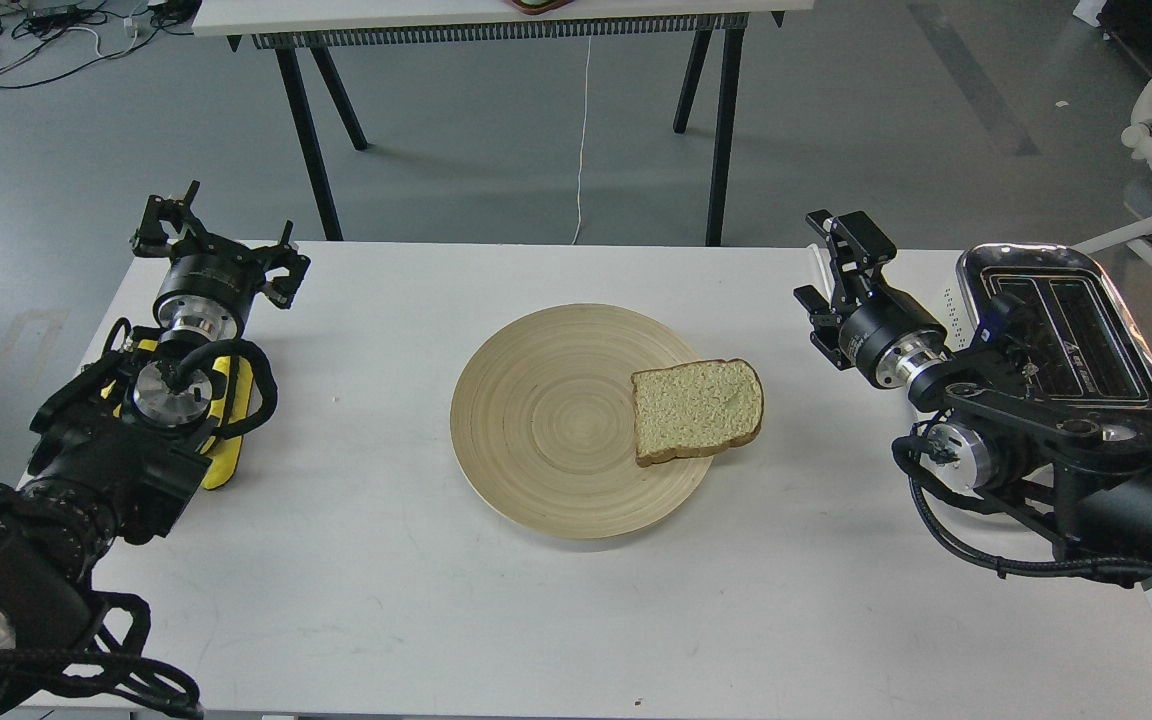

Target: Put bread in toaster with right arm

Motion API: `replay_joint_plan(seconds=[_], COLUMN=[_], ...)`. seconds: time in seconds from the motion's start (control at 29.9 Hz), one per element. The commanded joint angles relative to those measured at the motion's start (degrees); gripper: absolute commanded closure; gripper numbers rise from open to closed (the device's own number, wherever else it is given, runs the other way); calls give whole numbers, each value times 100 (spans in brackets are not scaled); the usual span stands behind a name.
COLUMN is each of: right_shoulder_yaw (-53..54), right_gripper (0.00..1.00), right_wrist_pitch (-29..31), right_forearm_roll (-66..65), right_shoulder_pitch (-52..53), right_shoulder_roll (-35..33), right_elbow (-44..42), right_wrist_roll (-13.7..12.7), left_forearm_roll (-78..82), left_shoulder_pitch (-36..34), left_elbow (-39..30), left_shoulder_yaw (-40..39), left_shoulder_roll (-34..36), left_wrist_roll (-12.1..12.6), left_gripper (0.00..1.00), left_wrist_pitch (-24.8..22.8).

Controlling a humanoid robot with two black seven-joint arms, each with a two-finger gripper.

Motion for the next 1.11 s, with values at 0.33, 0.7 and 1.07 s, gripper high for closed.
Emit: replay_joint_plan(seconds=[0.33, 0.7, 1.07], right_shoulder_yaw=[-71, -141, -159], right_gripper=[1, 1, 1], right_wrist_pitch=[-30, -92, -145], right_forearm_roll=[-62, -97, -493], right_shoulder_pitch=[-1, -168, -467], right_shoulder_roll=[29, 223, 433], right_elbow=[-13, -356, -549], right_wrist_roll=[0, 0, 0], left_forearm_roll=[0, 0, 0], left_shoulder_pitch=[0, 0, 0], left_elbow=[-2, 7, -2], left_shoulder_yaw=[6, 6, 6], left_shoulder_roll=[0, 0, 0], left_wrist_roll=[-9, -9, -9], left_gripper=[0, 0, 0], left_wrist_pitch=[0, 0, 0])
